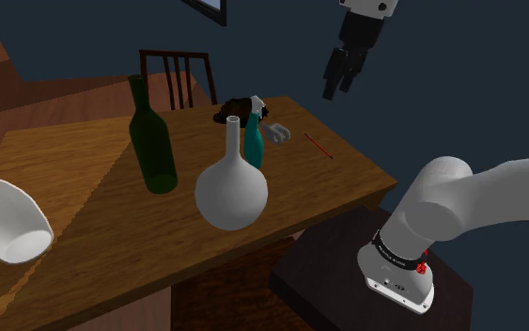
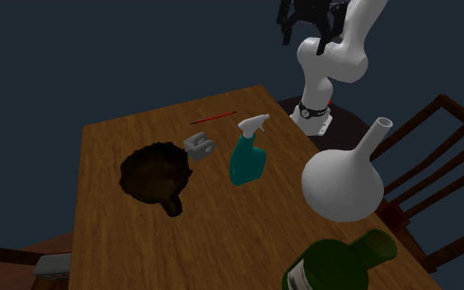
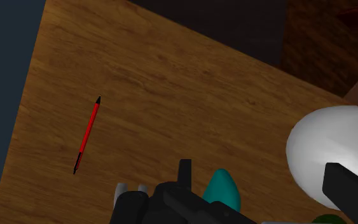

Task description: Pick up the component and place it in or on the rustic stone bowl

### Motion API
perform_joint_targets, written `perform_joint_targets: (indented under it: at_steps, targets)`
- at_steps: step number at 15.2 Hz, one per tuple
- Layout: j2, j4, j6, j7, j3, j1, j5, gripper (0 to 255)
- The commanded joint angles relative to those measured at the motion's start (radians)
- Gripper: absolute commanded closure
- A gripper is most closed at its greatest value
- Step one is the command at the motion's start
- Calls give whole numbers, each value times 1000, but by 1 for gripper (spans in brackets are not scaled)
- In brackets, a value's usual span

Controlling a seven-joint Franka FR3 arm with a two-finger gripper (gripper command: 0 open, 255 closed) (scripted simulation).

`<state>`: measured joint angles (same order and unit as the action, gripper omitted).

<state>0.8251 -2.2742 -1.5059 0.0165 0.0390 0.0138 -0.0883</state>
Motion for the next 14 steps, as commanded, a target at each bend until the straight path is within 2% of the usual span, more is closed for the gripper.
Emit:
perform_joint_targets:
  at_steps: [1,8,14]
  targets:
    - [0,0,0,0,0,0,0,0]
    - [-180,-32,-180,-84,-50,17,45,0]
    - [-369,-10,-321,-150,-90,31,73,0]
